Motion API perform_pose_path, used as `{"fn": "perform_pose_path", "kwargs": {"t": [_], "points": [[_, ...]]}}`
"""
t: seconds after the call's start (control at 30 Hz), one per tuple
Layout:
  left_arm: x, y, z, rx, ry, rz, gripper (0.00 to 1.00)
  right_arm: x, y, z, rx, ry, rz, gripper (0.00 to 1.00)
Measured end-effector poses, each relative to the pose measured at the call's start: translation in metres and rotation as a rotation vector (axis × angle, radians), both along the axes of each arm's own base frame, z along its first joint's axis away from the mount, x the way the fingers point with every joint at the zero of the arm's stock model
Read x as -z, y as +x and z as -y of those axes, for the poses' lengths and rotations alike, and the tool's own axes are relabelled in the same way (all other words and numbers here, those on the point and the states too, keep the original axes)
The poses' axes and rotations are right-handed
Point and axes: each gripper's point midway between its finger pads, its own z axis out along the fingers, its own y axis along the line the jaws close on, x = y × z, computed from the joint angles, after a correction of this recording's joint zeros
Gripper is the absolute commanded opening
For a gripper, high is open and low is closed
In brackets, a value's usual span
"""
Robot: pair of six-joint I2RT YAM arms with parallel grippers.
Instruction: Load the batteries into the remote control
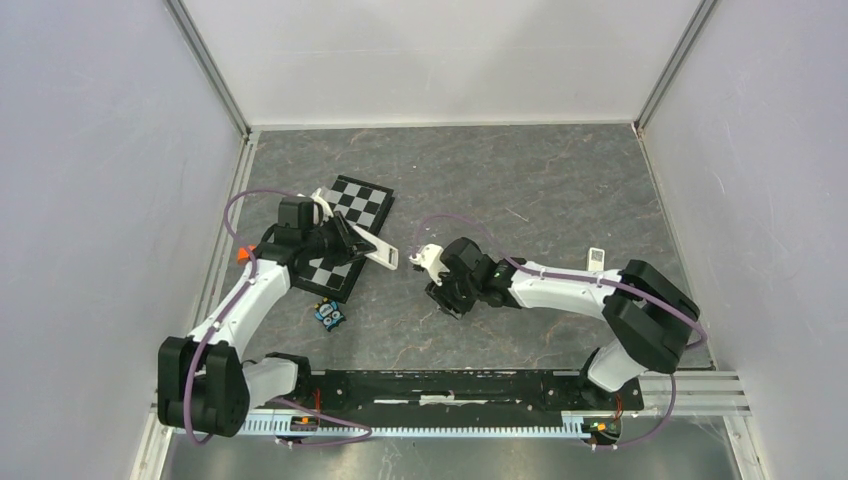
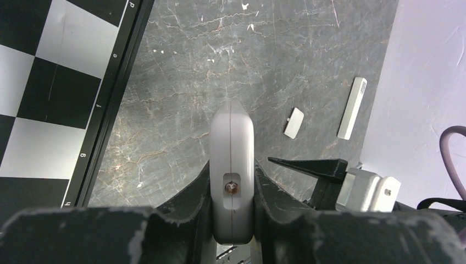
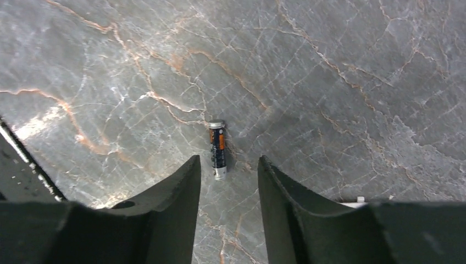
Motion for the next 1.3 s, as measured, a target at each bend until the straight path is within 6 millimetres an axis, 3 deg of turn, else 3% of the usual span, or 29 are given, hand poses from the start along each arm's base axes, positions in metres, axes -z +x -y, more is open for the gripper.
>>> {"fn": "perform_pose_path", "kwargs": {"t": [0.37, 0.63, 0.9, 1.17, 1.3], "points": [[-0.006, 0.000, -0.001, -0.008, 0.003, 0.024, 0.02, 0.014, 0.000, 0.001, -0.014, -0.104, 0.020, 0.40], [-0.006, -0.001, -0.004, -0.018, 0.011, 0.034, 0.02, 0.020, 0.004, 0.004, 0.012, -0.162, 0.016, 0.19], [-0.001, -0.011, -0.004, -0.043, -0.031, 0.097, 0.02, 0.020, 0.021, 0.002, 0.187, -0.179, 0.009, 0.00], [0.018, -0.020, 0.005, -0.103, -0.151, 0.138, 0.02, 0.017, 0.041, 0.013, 0.444, -0.092, -0.107, 0.00], [0.021, -0.019, 0.018, -0.102, -0.202, 0.157, 0.02, -0.002, 0.052, 0.004, 0.549, 0.054, -0.194, 0.00]]}}
